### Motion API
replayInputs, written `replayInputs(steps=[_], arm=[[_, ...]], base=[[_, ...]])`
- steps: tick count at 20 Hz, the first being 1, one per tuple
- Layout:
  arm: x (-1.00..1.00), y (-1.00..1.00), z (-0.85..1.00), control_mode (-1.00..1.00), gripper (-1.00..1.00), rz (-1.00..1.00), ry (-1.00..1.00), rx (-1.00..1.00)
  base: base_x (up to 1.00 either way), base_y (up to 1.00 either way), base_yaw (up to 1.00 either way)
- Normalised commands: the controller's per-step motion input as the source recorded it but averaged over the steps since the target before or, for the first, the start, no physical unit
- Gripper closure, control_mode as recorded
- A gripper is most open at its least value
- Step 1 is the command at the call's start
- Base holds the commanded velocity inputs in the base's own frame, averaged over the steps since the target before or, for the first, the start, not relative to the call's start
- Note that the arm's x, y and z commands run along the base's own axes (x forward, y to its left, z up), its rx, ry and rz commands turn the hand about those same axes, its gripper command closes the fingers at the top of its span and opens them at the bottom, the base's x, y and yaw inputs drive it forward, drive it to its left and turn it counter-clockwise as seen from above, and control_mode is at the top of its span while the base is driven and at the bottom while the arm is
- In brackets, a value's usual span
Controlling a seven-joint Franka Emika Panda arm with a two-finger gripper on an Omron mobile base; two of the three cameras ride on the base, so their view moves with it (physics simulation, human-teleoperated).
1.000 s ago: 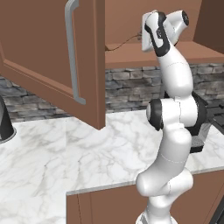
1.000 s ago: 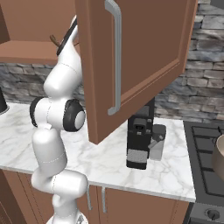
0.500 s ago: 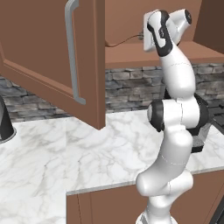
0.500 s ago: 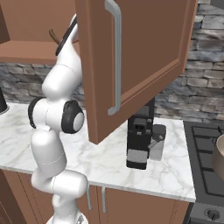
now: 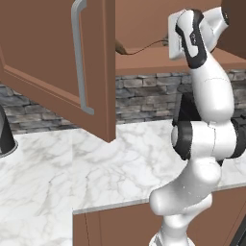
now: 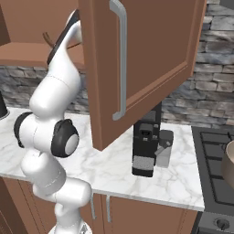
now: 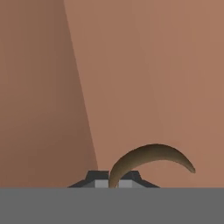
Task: Open the cabinet and move the ladle to the pot. Then close the cabinet.
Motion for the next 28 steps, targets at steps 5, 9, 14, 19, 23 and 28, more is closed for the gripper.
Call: replayInputs(steps=[5, 9, 14, 19, 23, 28], arm=[[-0.98, 0.05, -0.15, -1.0, 1.0, -0.05, -0.1, 0.0], [-1.0, 0.04, 0.0, -1.0, 1.0, -0.06, -0.12, 0.0], [-1.0, 0.02, 0.14, -1.0, 1.0, -0.09, -0.06, 0.0], [-1.0, 0.01, 0.18, -1.0, 1.0, -0.13, 0.0, -0.03], [-0.93, 0.0, 0.14, -1.0, 1.0, -0.14, 0.0, -0.11], [-0.65, 0.0, 0.1, -1.0, 1.0, -0.12, -0.01, -0.17]], base=[[0.0, 0.0, 0.0], [0.0, 0.0, 0.0], [0.0, 0.0, 0.0], [0.0, 0.0, 0.0], [0.0, 0.0, 0.0], [0.0, 0.0, 0.0]])
